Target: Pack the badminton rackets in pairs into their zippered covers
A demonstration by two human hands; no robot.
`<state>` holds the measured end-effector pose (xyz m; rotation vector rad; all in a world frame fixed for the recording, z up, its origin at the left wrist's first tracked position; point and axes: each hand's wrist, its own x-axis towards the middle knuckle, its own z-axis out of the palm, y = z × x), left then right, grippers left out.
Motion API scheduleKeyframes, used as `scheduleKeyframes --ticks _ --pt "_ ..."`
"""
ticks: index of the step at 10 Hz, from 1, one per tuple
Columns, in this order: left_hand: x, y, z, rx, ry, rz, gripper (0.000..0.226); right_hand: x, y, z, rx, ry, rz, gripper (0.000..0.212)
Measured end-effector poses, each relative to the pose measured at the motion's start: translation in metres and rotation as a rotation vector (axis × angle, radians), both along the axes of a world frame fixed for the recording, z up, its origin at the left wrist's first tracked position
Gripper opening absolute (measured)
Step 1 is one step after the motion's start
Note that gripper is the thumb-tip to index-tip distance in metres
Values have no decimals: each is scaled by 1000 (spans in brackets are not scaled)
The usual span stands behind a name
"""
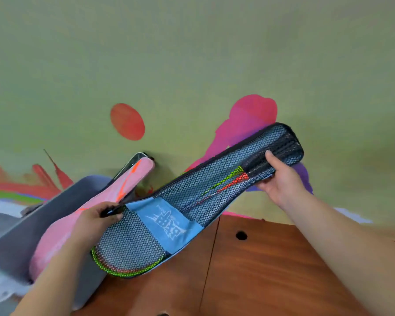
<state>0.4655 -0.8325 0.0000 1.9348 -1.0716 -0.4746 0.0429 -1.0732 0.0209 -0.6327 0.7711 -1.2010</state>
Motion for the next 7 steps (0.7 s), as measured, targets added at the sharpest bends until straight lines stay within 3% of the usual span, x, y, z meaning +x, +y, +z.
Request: scheduleKeyframes --ticks 2,4,5,6,7 --pt "118 -9 51 -123 -152 215 22 138 -20 35 -63 -11 56 42" --pt "246 -12 20 109 -305 395 17 259 -6 45 -57 184 207 51" --pt "286 -1 -12 280 -333 464 15 311 7 34 1 366 469 44" --pt "307 13 -43 420 -326 442 18 348 20 21 23 395 682 40" --pt "326 18 -67 417 -298 453 12 367 19 7 28 397 742 45"
